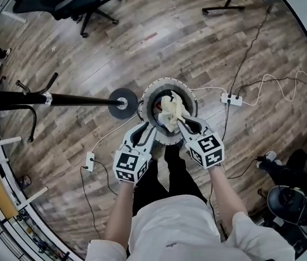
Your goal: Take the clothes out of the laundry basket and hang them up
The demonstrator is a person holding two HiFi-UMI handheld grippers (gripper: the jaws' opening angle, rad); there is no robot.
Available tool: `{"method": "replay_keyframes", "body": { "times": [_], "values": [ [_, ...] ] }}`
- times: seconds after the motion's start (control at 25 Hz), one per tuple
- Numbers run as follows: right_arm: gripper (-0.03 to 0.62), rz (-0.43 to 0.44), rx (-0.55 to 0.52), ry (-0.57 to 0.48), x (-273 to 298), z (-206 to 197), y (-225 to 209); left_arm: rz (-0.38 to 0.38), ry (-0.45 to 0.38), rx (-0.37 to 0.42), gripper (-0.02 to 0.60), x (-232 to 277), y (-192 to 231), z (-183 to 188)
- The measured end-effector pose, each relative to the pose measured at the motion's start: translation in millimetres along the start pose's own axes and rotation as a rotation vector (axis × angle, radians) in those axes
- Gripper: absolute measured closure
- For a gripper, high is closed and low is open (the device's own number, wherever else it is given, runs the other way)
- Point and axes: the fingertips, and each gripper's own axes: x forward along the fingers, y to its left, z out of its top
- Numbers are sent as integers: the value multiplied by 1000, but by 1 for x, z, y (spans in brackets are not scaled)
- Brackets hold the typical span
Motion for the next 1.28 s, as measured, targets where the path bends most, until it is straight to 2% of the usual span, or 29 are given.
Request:
{"method": "replay_keyframes", "body": {
  "times": [0.28,0.48,0.6,0.8,0.96,1.12,1.28],
  "values": [
    [551,90,-126,-82,-22,66,66,22,-44,92,469,-48,8,26],
    [551,147,-187,-128,-34,96,119,52,-85,257,469,-86,11,54],
    [550,182,-233,-141,-40,108,153,61,-116,321,469,-113,17,70],
    [549,237,-335,-151,-43,133,199,50,-175,355,469,-148,32,90],
    [549,266,-367,-160,-42,146,231,25,-182,433,469,-169,35,93],
    [549,288,-414,-158,-40,155,261,57,-175,532,468,-191,44,97],
    [549,309,-430,-161,-38,162,285,59,-193,591,468,-213,52,103]
  ]
}}
